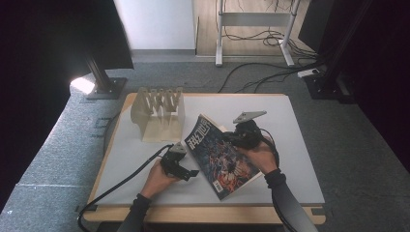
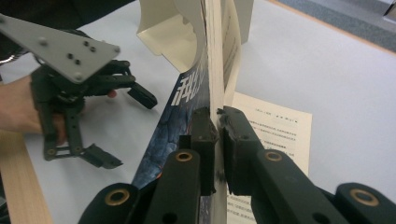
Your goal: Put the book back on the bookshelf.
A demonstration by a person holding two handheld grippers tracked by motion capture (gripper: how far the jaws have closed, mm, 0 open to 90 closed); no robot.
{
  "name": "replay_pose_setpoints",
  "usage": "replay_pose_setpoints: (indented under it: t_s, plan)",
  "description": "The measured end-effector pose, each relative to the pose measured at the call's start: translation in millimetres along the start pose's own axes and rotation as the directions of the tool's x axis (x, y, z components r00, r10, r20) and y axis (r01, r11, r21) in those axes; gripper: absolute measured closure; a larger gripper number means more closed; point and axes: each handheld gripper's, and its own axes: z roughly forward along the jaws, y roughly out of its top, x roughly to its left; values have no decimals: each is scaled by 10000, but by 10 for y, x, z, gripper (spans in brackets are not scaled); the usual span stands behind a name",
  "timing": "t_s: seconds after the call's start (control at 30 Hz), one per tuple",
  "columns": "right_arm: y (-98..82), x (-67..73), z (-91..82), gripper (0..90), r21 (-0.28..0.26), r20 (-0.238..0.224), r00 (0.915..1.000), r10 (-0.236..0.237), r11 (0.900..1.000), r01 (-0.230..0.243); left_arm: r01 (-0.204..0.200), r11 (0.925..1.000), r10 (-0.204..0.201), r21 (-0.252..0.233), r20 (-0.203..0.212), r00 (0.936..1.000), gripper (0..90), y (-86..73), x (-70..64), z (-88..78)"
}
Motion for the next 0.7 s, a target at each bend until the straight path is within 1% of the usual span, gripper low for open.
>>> replay_pose_setpoints:
  t_s: [0.03,0.07,0.1,0.2,0.23,0.3,0.33,0.43,0.53,0.57,0.63,0.67,0.7]
  plan:
    - [12,7,-20,822,-34,1,10000,-21,10000,21,-15,10000,15,17,50,10000,0,24,8,8]
    - [24,14,-39,822,-73,6,10000,-45,10000,45,6,10000,-5,-74,102,9999,0,43,13,17]
    - [33,21,-57,822,-110,-2,10000,-73,9999,73,92,9999,-90,-123,177,9998,0,65,27,26]
    - [57,44,-103,822,-188,-23,9999,-157,9997,156,128,9998,-125,-170,221,9997,0,102,47,46]
    - [63,49,-117,822,-211,-49,9999,-163,9996,162,111,9997,-106,-236,210,9997,0,141,63,77]
    - [74,63,-138,822,-278,-103,9998,-186,9994,183,119,9994,-111,-338,244,9996,0,164,78,87]
    - [78,69,-147,822,-301,-133,9997,-210,9993,205,227,9988,-214,-435,294,9993,0,174,83,94]
    - [87,75,-169,822,-349,-267,9994,-238,9991,229,351,9973,-319,-650,496,9983,0,199,109,102]
    - [90,82,-177,821,-381,-416,9989,-211,9991,195,570,9942,-514,-910,629,9967,0,226,126,73]
    - [90,82,-177,821,-381,-416,9989,-211,9991,195,570,9942,-514,-910,629,9967,0,226,126,73]
    - [91,64,-191,821,-405,-477,9986,-213,9990,193,489,9931,-445,-1062,431,9981,6,251,114,22]
    - [91,64,-191,821,-405,-477,9986,-213,9990,193,489,9931,-445,-1062,431,9981,6,251,114,22]
    - [89,55,-199,821,-414,-493,9986,-186,9990,165,446,9915,-407,-1225,340,9986,6,272,98,-23]
